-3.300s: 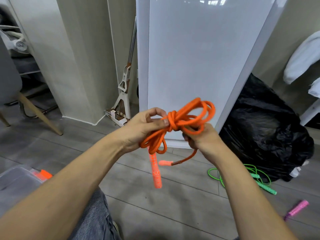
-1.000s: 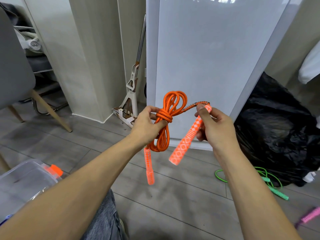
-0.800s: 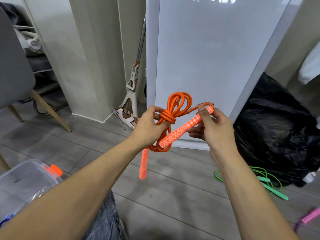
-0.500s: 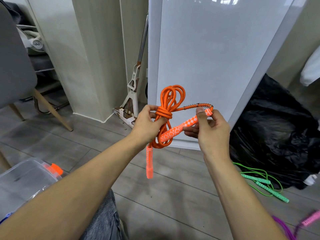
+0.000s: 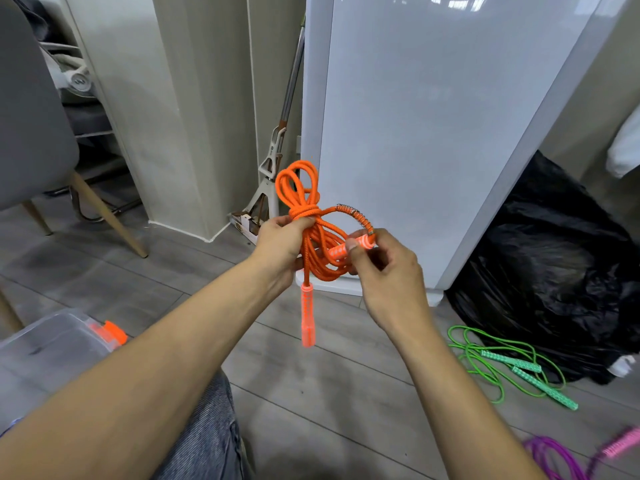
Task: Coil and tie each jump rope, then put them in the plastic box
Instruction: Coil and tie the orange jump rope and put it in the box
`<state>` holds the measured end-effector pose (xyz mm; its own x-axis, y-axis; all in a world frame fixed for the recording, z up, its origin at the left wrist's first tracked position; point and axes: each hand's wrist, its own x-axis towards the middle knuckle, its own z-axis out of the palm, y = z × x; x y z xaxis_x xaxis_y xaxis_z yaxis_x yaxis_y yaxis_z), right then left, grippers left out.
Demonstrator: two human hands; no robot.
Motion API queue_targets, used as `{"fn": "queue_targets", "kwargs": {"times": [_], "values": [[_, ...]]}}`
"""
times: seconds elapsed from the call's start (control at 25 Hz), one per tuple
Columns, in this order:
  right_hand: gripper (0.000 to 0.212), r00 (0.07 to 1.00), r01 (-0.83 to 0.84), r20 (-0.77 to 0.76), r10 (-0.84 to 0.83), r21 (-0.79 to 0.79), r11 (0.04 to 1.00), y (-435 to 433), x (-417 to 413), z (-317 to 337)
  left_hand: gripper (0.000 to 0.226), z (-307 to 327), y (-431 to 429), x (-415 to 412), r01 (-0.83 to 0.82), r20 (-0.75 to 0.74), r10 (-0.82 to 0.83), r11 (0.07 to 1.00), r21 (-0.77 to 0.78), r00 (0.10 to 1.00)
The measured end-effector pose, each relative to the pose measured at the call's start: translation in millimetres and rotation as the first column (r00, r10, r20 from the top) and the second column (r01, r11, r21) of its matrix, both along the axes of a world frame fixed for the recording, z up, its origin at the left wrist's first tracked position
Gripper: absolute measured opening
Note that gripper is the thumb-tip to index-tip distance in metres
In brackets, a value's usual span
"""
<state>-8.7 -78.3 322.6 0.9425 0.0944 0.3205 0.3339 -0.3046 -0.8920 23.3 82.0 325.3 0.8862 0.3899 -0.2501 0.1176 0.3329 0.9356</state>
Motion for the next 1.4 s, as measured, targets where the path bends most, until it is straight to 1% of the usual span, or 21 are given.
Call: {"fn": "queue_targets", "kwargs": {"times": [0.08,0.16,0.24,0.32,0.36,0.44,0.52,0.56,0.64,0.68,0.8,0.88,0.92,0.96,1.04,1.08,1.12,1.16,1.24,1.32,1.4], "values": [[0.013,1.0,-0.01,0.006,0.012,-0.175,0.985,0,1,-4,0.008,4,-4,-4,0.029,-0.007,-0.03,0.997,-0.068,1.0],[0.018,0.999,0.032,0.051,-0.019,-0.26,0.965,3,0,-6,0.01,7,-8,-7,0.041,0.011,-0.04,0.993,-0.106,0.999],[0.042,0.999,-0.013,-0.044,0.007,-0.132,0.991,5,-1,-7,0.013,10,-9,-8,0.069,0.031,-0.064,0.981,-0.184,0.997],[0.073,0.954,-0.187,-0.24,0.179,-0.012,0.982,3,0,-10,0.015,13,-7,-9,0.108,0.065,-0.093,0.953,-0.284,0.994],[0.076,0.913,-0.287,-0.309,0.266,-0.024,0.958,2,0,-13,0.016,13,-6,-9,0.122,0.081,-0.101,0.938,-0.324,0.992],[0.051,0.878,-0.373,-0.348,0.329,-0.066,0.925,3,2,-20,0.018,12,-4,-10,0.143,0.089,-0.118,0.921,-0.363,0.989],[0.021,0.915,-0.325,-0.285,0.286,-0.1,0.94,6,4,-23,0.023,10,-5,-9,0.17,0.096,-0.144,0.904,-0.392,0.985],[0.011,0.934,-0.307,-0.245,0.26,-0.179,0.935,5,5,-25,0.025,11,-6,-8,0.183,0.116,-0.148,0.894,-0.409,0.982],[0.013,0.944,-0.316,-0.221,0.243,-0.413,0.854,-4,9,-31,0.028,13,0,-6,0.157,0.155,-0.098,0.884,-0.44,0.983],[0.017,0.931,-0.349,-0.282,0.233,-0.495,0.796,-10,11,-32,0.032,13,6,-4,0.106,0.152,-0.039,0.878,-0.466,0.988],[0.021,0.84,-0.482,-0.513,0.176,-0.556,0.677,-24,10,-29,0.048,10,25,2,-0.006,0.137,0.109,0.803,-0.596,0.985],[0.024,0.824,-0.513,-0.547,0.146,-0.614,0.6,-24,8,-27,0.035,9,27,1,0.024,0.14,0.078,0.792,-0.61,0.987],[0.03,0.835,-0.507,-0.529,0.154,-0.629,0.589,-21,6,-26,0.025,10,24,0,0.055,0.145,0.035,0.82,-0.57,0.989],[0.044,0.846,-0.496,-0.499,0.188,-0.607,0.621,-16,2,-24,0.019,12,19,-1,0.077,0.139,-0.005,0.853,-0.517,0.99],[0.076,0.858,-0.446,-0.446,0.257,-0.396,0.803,-3,-4,-25,0.01,15,7,-3,0.099,0.1,-0.06,0.89,-0.446,0.993],[0.076,0.865,-0.416,-0.417,0.28,-0.281,0.865,3,-4,-27,0.013,15,1,-4,0.102,0.075,-0.076,0.893,-0.438,0.994],[0.064,0.87,-0.398,-0.393,0.299,-0.201,0.895,9,-5,-31,0.018,14,-3,-7,0.106,0.058,-0.089,0.888,-0.447,0.994],[0.043,0.882,-0.373,-0.368,0.294,-0.163,0.914,15,-5,-35,0.023,11,-5,-8,0.101,0.049,-0.089,0.88,-0.464,0.995],[0.007,0.907,-0.302,-0.351,0.235,-0.15,0.941,23,-6,-35,0.021,9,-6,-7,0.054,0.034,-0.043,0.869,-0.492,0.998],[0.014,0.906,-0.303,-0.354,0.234,-0.156,0.94,23,-5,-37,0.015,6,0,0,-0.068,0.014,0.083,0.896,-0.438,0.996],[0.024,0.914,-0.343,-0.326,0.241,-0.303,0.889,19,-5,-40,0.012,2,12,11,-0.269,-0.035,0.275,0.897,-0.351,0.961]]}}
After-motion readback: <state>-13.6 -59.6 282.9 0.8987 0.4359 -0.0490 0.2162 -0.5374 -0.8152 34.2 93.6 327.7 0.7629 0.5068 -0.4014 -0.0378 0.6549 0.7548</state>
